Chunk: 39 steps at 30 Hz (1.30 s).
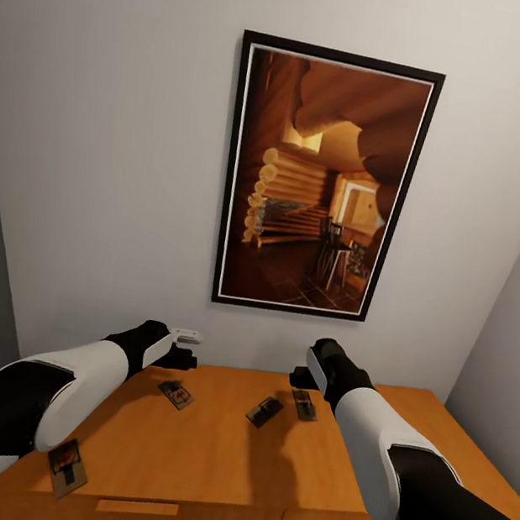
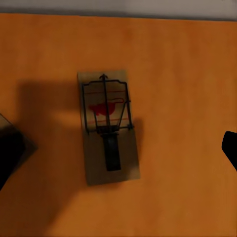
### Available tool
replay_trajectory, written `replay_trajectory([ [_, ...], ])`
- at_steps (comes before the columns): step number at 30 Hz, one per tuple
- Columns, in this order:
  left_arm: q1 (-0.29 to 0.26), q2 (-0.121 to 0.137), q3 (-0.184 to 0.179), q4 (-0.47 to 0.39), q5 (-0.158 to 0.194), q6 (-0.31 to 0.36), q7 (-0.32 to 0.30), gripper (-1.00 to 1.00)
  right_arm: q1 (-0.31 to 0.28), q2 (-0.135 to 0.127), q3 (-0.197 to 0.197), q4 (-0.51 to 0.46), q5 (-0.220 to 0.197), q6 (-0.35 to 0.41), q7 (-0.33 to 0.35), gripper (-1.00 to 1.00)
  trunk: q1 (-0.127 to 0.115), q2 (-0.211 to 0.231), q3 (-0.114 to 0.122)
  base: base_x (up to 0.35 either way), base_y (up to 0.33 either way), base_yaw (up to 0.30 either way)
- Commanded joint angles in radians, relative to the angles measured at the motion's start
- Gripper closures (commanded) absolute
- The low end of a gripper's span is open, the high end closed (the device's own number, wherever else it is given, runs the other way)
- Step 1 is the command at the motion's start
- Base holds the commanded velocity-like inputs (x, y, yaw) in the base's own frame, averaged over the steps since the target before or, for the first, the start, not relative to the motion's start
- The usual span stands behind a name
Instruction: Take the four mousetraps from the cabinet in the bathroom and place them on the bathroom floor. Make sure all four end up on the same floor surface, and ensure that at least two of them are either under or directly next to the same bathroom sink.
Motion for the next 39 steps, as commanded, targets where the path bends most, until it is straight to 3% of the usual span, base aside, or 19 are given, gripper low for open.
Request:
replay_trajectory([
  [1,-0.001,0.000,-0.008,-0.002,0.011,0.005,0.003,-1.00,-0.001,0.001,-0.004,-0.002,0.009,0.005,0.002,-1.00,0.004,-0.008,-0.005,0.000,0.000,0.000],
  [16,0.000,0.000,-0.008,-0.003,0.011,0.005,0.003,-1.00,-0.001,-0.003,-0.004,-0.004,0.009,0.006,0.002,-1.00,0.062,-0.113,-0.052,0.000,0.000,0.000],
  [39,0.000,-0.001,-0.008,-0.003,0.012,0.005,0.003,-1.00,-0.001,-0.010,-0.007,-0.003,-0.004,0.014,0.019,-1.00,0.062,-0.113,-0.052,0.000,0.000,0.000],
])
